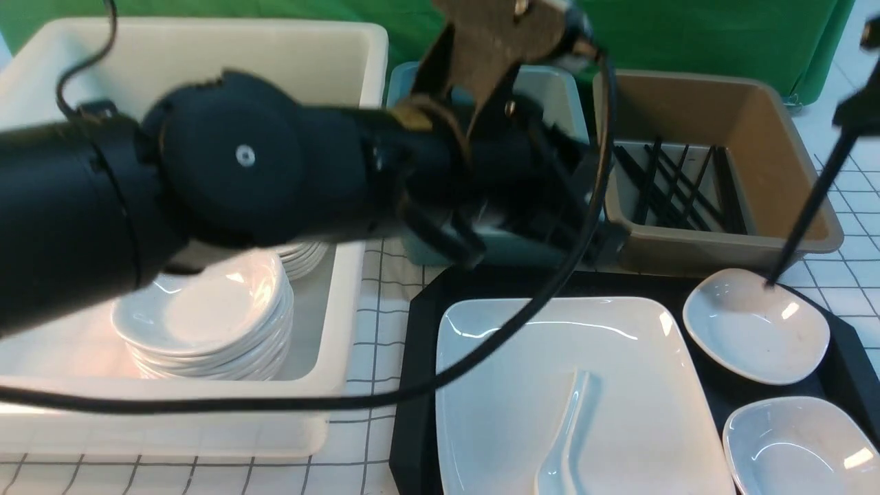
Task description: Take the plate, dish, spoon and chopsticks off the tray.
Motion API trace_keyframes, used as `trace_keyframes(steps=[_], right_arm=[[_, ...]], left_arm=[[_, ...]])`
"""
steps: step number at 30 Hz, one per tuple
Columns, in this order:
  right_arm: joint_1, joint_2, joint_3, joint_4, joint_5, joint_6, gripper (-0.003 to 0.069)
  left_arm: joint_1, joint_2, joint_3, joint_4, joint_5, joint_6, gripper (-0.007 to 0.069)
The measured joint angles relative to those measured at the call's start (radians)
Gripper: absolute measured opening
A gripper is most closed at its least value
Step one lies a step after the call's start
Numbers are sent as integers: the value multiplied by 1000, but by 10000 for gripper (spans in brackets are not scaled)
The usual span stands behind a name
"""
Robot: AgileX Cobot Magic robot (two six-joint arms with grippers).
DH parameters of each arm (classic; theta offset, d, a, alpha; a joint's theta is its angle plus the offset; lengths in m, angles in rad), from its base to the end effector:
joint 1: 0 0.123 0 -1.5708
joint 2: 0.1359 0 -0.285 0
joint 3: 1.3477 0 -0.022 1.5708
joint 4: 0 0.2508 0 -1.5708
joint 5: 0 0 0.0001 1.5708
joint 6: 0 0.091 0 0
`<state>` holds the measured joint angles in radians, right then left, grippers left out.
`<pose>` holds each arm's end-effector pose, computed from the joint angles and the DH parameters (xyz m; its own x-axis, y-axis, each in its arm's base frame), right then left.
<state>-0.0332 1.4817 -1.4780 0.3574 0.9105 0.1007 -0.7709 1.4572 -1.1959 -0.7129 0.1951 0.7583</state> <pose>0.3232 0.0144 0.3880 -0.7277 0.3320 -0.6002 0.0755 0.9085 0.4110 0.2378 -0.2471 0.3575 -0.1844 0.2549 -0.9492 0.7887 0.6146 0.0119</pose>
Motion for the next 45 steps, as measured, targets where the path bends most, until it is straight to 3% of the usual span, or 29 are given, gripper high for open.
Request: trace_keyframes(steps=[10,18,21,24,27,29,31,33,34,38,41,45], right_arm=[[-5,353,-277,2,-135,-18,123],[-5,566,-322,4,-230,11,127],[-5,596,-322,6,-228,22,176],[-5,602,-325,6,-199,18,290],[-5,588,-355,6,-106,-67,360],[-5,565,-383,6,-10,-120,368],[-5,526,-412,6,84,-153,351],[-5,473,-438,7,197,-199,281],[-5,424,-443,9,249,-228,206],[-5,285,-396,9,285,-258,43],[-5,141,-274,10,295,-290,8],[-5,-58,-61,10,303,-338,7]], left_arm=[[0,0,-35,29,76,-11,-3],[0,0,-35,192,126,-237,-3],[0,0,-35,231,149,-338,-3],[0,2,-39,281,189,-450,-3],[0,33,-90,368,319,-585,-3],[0,62,-133,413,399,-651,-3],[0,110,-190,442,499,-701,-3],[0,162,-250,452,587,-729,-3],[0,214,-289,453,646,-751,-3],[0,334,-367,455,740,-785,-1],[0,425,-415,456,776,-791,23],[-1,505,-443,482,774,-792,127]])
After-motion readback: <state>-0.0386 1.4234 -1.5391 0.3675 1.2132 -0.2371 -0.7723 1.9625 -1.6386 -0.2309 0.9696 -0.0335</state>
